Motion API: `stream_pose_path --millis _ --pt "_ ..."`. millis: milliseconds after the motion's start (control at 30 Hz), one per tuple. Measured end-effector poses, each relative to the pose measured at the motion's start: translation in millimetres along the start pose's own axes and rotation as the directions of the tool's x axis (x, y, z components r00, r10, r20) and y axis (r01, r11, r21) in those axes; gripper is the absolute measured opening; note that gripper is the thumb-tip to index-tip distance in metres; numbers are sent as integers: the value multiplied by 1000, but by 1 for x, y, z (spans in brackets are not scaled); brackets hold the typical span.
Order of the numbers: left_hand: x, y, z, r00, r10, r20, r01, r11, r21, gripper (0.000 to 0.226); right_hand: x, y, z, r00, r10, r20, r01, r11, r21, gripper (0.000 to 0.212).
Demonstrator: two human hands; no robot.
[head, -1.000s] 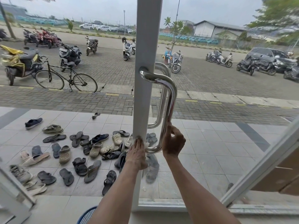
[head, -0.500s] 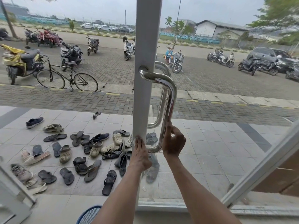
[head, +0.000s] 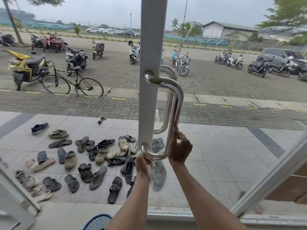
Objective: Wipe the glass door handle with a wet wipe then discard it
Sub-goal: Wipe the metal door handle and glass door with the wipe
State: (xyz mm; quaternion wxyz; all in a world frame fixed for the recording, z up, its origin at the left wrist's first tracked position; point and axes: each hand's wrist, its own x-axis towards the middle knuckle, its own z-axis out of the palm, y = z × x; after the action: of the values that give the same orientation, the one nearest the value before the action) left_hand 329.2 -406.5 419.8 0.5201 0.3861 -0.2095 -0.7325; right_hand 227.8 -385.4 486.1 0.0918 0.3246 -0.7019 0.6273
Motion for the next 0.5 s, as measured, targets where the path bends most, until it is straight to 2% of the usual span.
stream_pose_path --millis 133,267,400,500 --pt "25 25 1 996 -71 47 74 996 -53 29 3 8 0 998 -51 34 50 999 9 51" --pt "13 -4 -1 978 -207 18 207 966 -155 68 0 7 0 999 -44 29 43 999 33 42" --pt "-9 -36 18 921 -312 231 373 878 -301 95 -3 5 -2 998 -44 37 42 998 52 38" --pt "-12 -30 33 930 -316 190 367 844 -391 100 -4 6 -5 994 -57 91 54 998 42 39"
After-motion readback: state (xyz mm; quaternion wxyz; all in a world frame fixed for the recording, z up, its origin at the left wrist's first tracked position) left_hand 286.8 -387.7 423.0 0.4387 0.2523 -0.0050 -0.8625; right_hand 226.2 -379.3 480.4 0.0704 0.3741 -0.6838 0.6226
